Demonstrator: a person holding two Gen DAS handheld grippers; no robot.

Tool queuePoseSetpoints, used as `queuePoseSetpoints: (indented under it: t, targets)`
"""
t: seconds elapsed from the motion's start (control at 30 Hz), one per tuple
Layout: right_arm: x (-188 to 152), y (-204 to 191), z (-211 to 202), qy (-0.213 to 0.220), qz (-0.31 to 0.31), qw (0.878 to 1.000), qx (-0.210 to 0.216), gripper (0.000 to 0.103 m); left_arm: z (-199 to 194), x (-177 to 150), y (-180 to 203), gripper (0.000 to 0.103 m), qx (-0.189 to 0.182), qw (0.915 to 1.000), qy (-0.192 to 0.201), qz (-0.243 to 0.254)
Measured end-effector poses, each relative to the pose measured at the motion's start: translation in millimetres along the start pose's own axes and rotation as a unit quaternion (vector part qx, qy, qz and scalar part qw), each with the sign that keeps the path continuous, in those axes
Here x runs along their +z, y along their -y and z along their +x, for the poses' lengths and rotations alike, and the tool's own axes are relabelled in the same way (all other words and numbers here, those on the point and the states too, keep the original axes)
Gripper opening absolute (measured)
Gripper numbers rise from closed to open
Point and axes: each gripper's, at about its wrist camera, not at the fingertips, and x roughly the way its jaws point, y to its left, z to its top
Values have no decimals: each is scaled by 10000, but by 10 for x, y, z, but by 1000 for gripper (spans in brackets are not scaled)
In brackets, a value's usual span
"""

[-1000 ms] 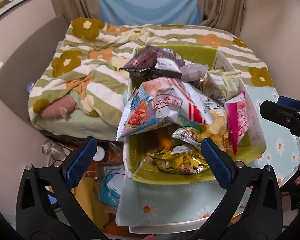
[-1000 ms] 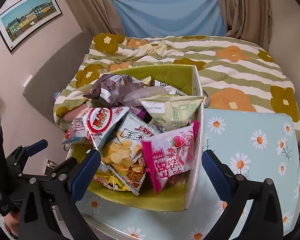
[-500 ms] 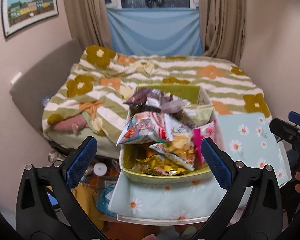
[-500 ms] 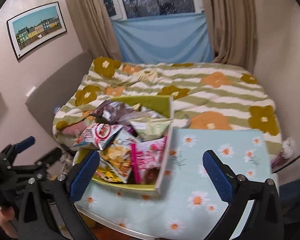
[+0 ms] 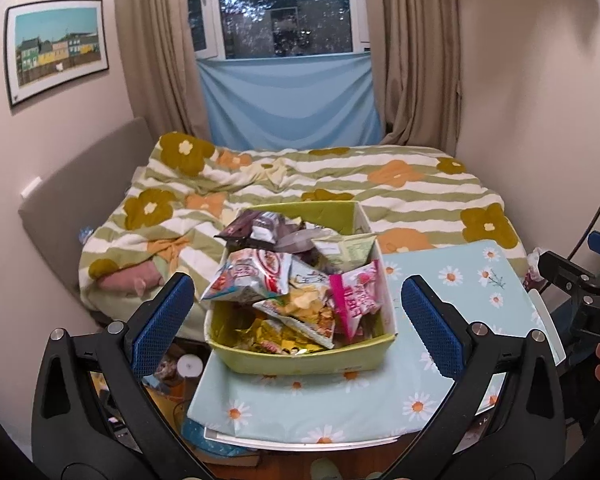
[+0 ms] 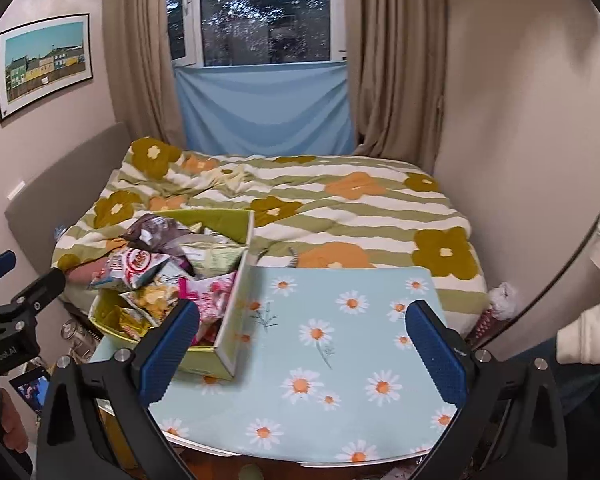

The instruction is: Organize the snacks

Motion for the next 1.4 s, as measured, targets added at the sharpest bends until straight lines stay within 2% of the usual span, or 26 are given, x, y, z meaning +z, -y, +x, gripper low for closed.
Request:
queuePoseSetpoints:
  t: [0.4, 1.4]
  targets:
    - [-28, 116, -88, 109, 88, 9999, -61, 103, -70, -12, 141, 103, -35, 10000, 76, 36]
    - [-15, 144, -95, 120, 91, 9999, -73, 102, -66, 1, 183, 103, -32, 10000, 67, 37]
